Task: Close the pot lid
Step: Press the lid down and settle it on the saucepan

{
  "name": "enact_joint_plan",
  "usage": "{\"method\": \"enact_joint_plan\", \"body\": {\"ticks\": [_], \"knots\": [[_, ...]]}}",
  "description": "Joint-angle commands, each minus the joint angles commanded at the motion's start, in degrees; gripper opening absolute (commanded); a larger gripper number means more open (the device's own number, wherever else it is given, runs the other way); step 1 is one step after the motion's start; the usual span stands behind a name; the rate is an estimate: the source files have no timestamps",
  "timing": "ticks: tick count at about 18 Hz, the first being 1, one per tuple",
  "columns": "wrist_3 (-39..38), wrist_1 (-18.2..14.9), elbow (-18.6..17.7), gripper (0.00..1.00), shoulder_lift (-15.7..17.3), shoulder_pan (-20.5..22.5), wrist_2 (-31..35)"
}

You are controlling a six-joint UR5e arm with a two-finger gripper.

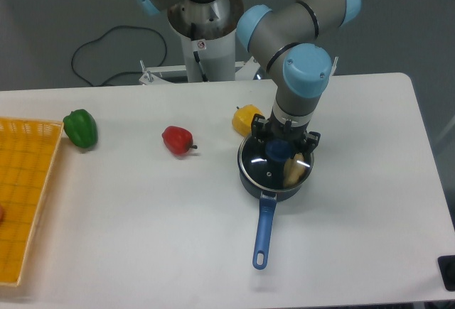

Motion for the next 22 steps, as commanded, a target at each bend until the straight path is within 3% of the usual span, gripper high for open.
{"method": "enact_joint_plan", "body": {"ticks": [7,12,22], "knots": [[-0.2,1.5,-0.4,0.58,-0.4,-0.2,0.0],[0.0,1.5,-0.4,0.72,-0.4,-0.1,0.0],[0.9,1.4,-0.4,0.73,-0.1,0.8,0.0]]}}
